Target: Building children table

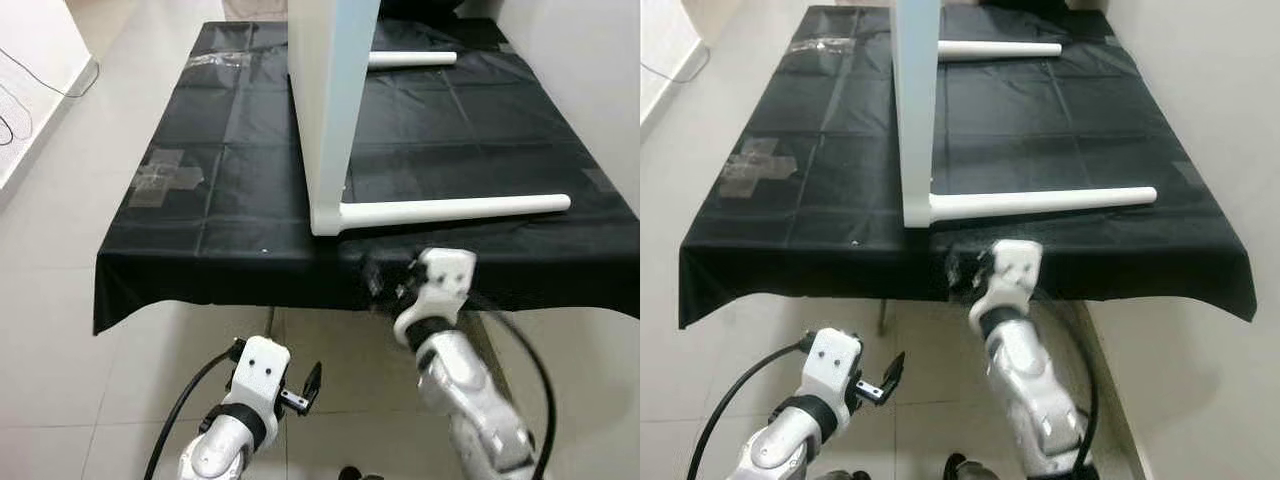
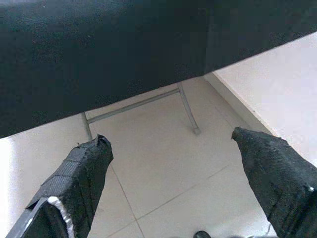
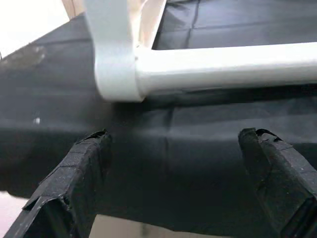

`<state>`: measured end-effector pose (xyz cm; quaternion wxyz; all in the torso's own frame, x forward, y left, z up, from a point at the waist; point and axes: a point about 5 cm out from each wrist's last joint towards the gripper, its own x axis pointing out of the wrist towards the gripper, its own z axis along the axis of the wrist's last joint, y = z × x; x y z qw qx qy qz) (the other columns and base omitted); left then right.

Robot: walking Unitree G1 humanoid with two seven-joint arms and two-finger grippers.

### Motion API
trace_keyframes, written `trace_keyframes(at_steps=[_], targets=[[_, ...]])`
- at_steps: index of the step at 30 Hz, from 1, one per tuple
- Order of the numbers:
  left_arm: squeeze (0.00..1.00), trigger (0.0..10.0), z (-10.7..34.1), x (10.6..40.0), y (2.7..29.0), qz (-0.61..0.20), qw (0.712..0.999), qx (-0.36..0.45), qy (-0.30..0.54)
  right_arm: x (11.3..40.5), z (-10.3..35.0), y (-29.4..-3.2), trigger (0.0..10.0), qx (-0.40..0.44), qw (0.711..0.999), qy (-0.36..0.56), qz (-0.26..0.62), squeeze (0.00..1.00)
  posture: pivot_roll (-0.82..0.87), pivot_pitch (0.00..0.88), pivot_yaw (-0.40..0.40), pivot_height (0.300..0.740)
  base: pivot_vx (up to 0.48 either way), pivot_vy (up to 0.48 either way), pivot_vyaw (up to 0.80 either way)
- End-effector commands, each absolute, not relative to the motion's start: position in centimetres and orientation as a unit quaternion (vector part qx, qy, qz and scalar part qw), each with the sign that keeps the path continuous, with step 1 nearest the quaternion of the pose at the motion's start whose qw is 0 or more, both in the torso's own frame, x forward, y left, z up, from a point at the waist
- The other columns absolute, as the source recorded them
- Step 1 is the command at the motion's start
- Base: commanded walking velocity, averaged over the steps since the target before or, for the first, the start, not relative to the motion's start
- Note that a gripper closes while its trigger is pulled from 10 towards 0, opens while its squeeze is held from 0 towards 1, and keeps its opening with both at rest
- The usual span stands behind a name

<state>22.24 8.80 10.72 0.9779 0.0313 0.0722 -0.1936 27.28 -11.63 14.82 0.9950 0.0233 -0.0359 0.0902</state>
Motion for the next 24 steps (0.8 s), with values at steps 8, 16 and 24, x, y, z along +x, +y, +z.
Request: trace_keyframes(at_steps=[8,16,24], targets=[[0.0,10.0,9.9,22.4,9.1,-0.18,0.98,0.032,0.077,25.8,13.9,-11.3,10.0,-0.044,0.993,-0.066,0.093,0.0,0.1,0.161,-0.04,0.74,0.0,0.0,0.0],[0.0,10.0,10.4,22.7,9.3,-0.167,0.984,0.035,0.047,25.5,13.8,-11.4,10.0,-0.07,0.99,-0.092,0.086,0.0,0.09,0.138,-0.042,0.74,0.0,0.0,0.0],[0.0,10.0,10.3,22.9,9.2,-0.166,0.985,0.034,0.042,25.7,13.1,-11.3,10.0,-0.076,0.989,-0.09,0.086,0.0,0.09,0.125,-0.044,0.74,0.069,-0.184,0.0]])
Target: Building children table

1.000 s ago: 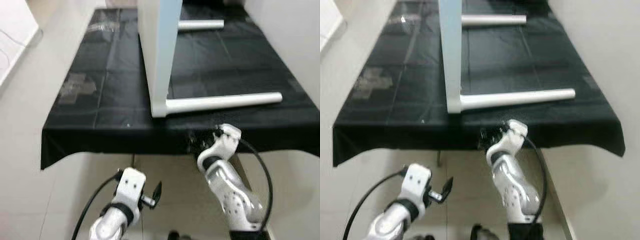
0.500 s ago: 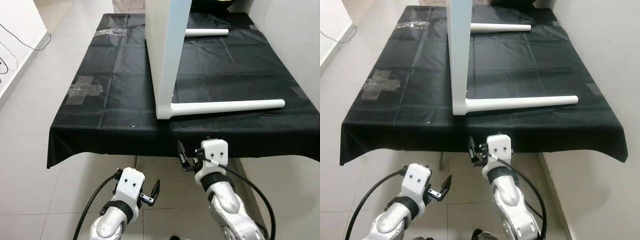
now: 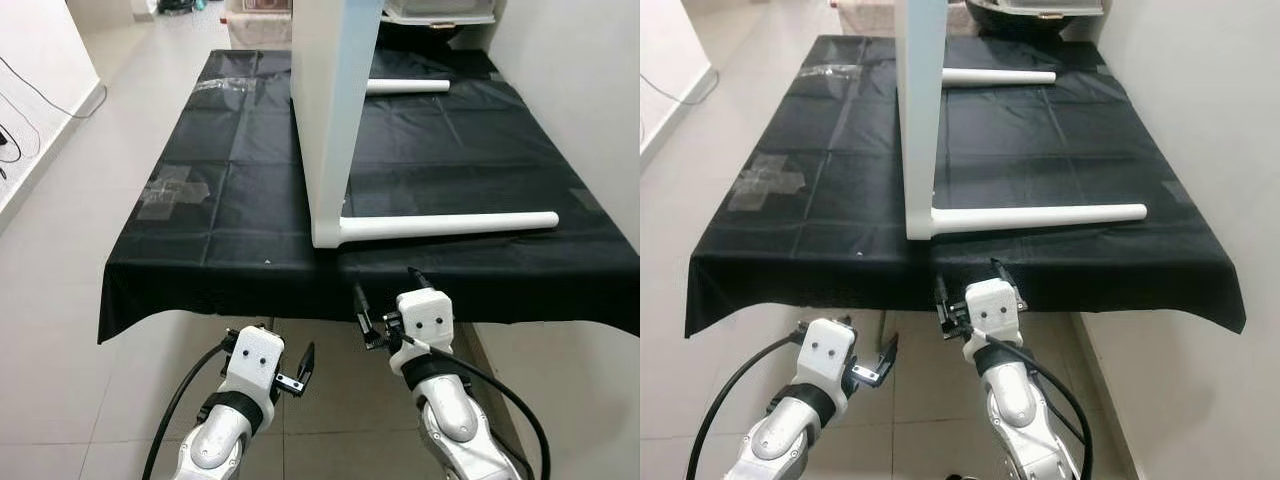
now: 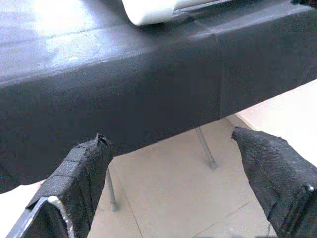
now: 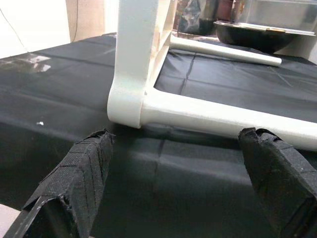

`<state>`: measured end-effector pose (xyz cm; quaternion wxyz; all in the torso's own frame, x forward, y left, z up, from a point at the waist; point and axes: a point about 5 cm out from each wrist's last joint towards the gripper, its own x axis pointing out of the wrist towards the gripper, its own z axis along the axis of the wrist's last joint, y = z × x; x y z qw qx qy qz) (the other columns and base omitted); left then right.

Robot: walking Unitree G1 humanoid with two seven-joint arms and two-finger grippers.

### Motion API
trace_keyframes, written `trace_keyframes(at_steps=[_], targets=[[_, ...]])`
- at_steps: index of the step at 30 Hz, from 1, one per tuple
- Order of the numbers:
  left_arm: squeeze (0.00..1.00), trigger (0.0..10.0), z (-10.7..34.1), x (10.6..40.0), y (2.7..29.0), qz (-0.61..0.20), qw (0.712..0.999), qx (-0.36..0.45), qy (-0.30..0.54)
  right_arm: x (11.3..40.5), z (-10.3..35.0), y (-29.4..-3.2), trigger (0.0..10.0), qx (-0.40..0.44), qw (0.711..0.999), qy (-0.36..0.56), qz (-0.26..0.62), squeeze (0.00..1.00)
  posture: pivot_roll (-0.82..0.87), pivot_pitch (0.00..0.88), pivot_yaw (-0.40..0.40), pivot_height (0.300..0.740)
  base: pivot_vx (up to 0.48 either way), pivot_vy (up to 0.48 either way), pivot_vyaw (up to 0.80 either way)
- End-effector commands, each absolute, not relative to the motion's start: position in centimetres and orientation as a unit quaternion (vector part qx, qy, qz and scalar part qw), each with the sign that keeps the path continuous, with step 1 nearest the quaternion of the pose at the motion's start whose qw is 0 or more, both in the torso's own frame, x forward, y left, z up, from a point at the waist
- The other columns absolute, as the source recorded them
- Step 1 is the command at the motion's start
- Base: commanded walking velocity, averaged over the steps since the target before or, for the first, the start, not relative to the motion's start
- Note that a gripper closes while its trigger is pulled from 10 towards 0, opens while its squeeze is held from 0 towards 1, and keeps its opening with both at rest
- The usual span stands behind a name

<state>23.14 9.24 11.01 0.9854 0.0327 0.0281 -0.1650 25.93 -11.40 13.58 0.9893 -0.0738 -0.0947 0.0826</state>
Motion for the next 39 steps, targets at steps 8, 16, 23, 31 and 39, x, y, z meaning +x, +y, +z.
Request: trace_keyframes(at_steps=[8,16,23,31,39], targets=[[0.0,10.0,10.1,23.1,9.0,-0.165,0.985,0.03,0.039,25.8,12.6,-11.4,10.0,-0.079,0.989,-0.088,0.085,0.0,0.09,0.114,-0.046,0.74,0.297,-0.375,0.0],[0.0,10.0,10.1,23.1,9.1,-0.164,0.986,0.025,0.036,25.9,12.4,-11.4,10.0,-0.078,0.989,-0.087,0.085,0.0,0.09,0.107,-0.046,0.74,0.307,-0.366,0.0],[0.0,10.0,10.0,23.2,9.3,-0.16,0.986,0.015,0.039,26.0,12.3,-11.4,10.0,-0.075,0.99,-0.087,0.086,0.0,0.09,0.101,-0.046,0.74,0.046,-0.05,0.0],[0.0,10.0,10.1,23.3,9.4,-0.156,0.987,0.012,0.036,26.7,12.8,-12.1,10.0,-0.085,0.991,-0.089,0.058,0.0,0.09,0.112,-0.048,0.74,0.0,0.0,0.0],[0.0,10.0,13.2,25.8,10.2,-0.128,0.991,-0.001,-0.039,29.9,17.8,-14.6,10.0,-0.267,0.937,-0.194,-0.116,0.0,0.08,0.119,-0.047,0.74,0.0,0.0,0.0]])
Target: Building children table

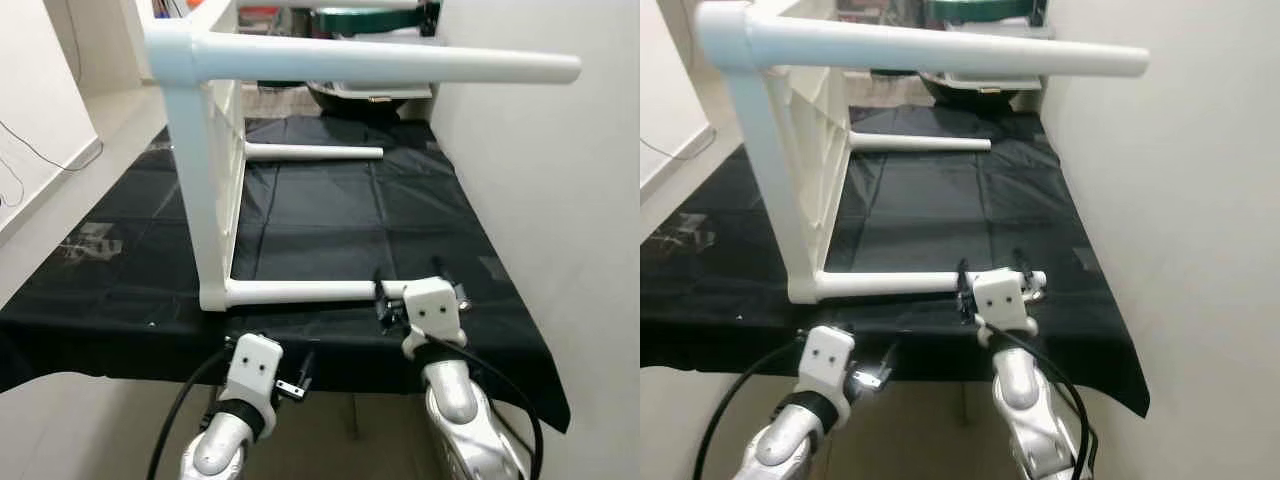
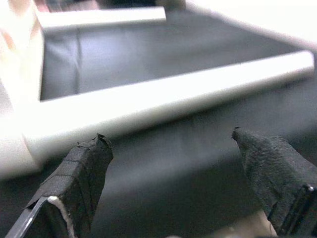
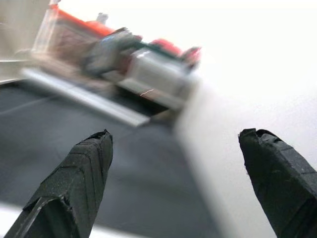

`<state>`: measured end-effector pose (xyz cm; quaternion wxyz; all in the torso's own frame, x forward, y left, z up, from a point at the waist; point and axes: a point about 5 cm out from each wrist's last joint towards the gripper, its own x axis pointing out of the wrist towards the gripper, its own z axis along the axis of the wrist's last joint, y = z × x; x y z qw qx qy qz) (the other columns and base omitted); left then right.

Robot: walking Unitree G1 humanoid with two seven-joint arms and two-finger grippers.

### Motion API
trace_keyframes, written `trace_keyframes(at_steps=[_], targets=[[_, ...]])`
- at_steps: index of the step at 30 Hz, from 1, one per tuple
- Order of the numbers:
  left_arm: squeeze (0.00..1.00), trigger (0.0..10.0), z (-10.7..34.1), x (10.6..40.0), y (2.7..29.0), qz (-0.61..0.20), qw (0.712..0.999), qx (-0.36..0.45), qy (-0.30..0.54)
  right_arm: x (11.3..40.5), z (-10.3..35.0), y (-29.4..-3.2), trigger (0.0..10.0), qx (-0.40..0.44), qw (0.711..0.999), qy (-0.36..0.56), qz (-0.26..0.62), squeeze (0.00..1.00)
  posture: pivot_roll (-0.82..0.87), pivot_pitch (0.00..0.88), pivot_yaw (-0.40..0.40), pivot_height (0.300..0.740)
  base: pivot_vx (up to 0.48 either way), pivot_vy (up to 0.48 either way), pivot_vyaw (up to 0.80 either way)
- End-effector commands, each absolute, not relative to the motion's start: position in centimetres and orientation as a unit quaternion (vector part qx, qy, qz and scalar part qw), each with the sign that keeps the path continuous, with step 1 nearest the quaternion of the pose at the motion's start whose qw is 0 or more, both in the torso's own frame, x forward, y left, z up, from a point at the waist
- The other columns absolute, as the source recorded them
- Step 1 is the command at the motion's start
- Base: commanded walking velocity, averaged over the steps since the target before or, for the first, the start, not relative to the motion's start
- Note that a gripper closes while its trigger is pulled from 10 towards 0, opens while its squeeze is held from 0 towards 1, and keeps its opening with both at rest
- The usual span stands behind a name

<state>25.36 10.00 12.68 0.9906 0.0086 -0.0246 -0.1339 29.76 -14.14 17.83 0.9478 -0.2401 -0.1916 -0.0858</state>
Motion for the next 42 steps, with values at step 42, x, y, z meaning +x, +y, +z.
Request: trace_keyframes(at_steps=[42], targets=[[0.0,10.0,18.8,33.7,12.2,-0.083,0.989,0.007,-0.124,33.8,32.1,-13.9,10.0,-0.467,0.651,-0.448,-0.397,0.0,0.1,0.256,-0.031,0.74,0.0,0.0,0.0]])
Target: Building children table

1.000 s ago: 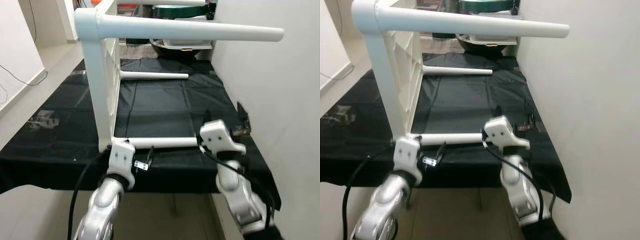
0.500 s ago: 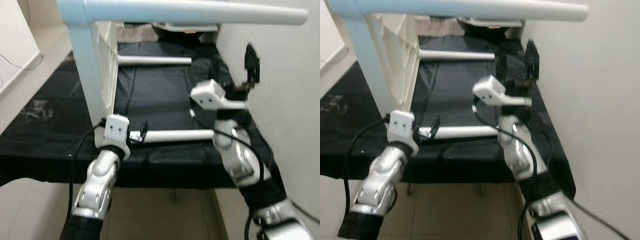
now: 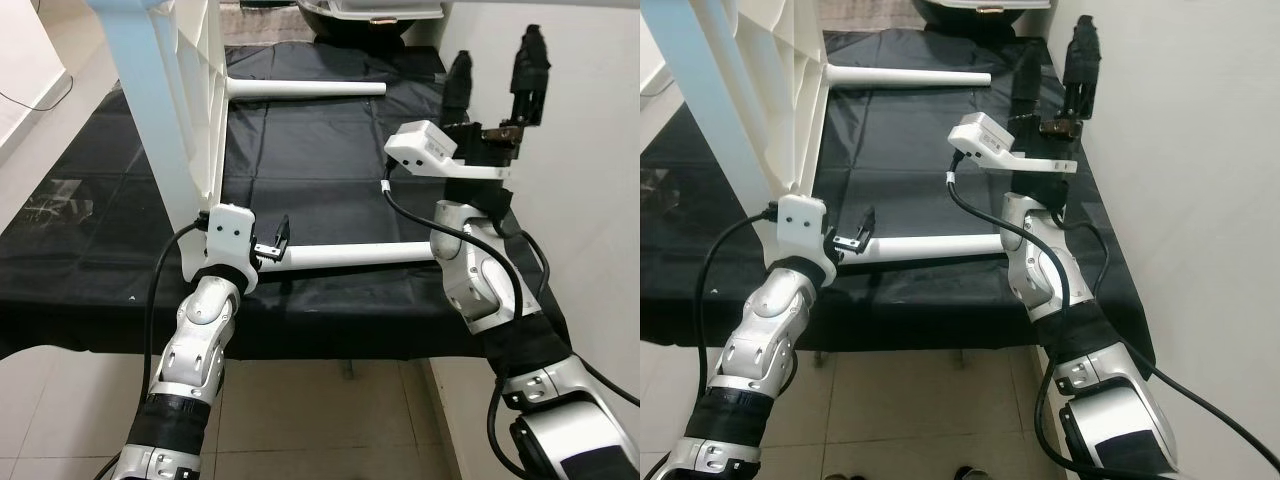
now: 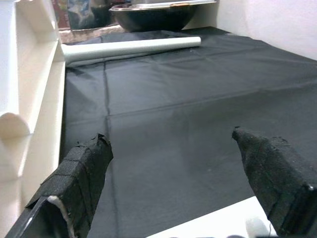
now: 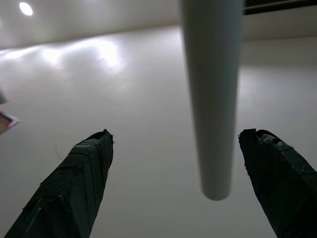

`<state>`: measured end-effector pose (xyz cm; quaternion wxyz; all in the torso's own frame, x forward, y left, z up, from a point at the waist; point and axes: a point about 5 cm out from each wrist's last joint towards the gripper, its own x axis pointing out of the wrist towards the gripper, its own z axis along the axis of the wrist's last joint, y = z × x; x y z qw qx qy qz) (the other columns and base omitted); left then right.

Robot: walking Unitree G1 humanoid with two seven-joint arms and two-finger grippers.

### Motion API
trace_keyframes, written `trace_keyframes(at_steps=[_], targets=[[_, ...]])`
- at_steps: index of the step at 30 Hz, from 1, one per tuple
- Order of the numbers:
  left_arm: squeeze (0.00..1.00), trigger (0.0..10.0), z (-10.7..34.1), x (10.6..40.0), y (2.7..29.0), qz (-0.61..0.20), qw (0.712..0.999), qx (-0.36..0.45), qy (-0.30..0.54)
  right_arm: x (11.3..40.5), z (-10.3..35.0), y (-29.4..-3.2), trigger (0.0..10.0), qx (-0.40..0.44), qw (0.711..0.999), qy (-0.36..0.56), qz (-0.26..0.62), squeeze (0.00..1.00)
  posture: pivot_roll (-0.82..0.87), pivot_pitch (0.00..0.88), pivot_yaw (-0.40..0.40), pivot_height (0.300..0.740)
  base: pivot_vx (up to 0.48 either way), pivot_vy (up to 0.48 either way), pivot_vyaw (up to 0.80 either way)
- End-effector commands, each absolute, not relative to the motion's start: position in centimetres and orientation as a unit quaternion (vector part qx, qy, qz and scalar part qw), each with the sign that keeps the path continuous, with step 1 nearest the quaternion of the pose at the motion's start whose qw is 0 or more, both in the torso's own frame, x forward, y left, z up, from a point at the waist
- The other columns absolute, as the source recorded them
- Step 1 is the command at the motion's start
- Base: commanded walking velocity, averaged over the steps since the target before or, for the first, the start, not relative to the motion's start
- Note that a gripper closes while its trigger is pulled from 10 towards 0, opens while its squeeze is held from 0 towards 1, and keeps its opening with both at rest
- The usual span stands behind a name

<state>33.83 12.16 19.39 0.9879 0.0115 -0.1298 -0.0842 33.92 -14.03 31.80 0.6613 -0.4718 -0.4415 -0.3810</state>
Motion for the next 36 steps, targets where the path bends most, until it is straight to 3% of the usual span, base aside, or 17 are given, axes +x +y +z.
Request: trace_keyframes(at_steps=[1,15,36], targets=[[0.0,10.0,18.8,33.7,12.2,-0.083,0.989,0.007,-0.124,33.8,32.1,-13.9,10.0,-0.467,0.651,-0.448,-0.397,0.0,0.1,0.256,-0.031,0.74,0.0,0.0,0.0],[0.0,10.0,18.3,33.9,12.4,-0.082,0.989,0.012,-0.124,34.6,35.4,-12.9,10.0,-0.449,0.61,-0.496,-0.424,0.0,0.09,0.223,-0.034,0.74,0.0,0.0,0.0],[0.0,10.0,18.9,34.4,13.2,-0.07,0.988,0.016,-0.138,35.9,38.2,-11.5,10.0,-0.439,0.599,-0.523,-0.419,0.0,0.09,0.225,-0.042,0.74,0.0,0.0,0.0]])
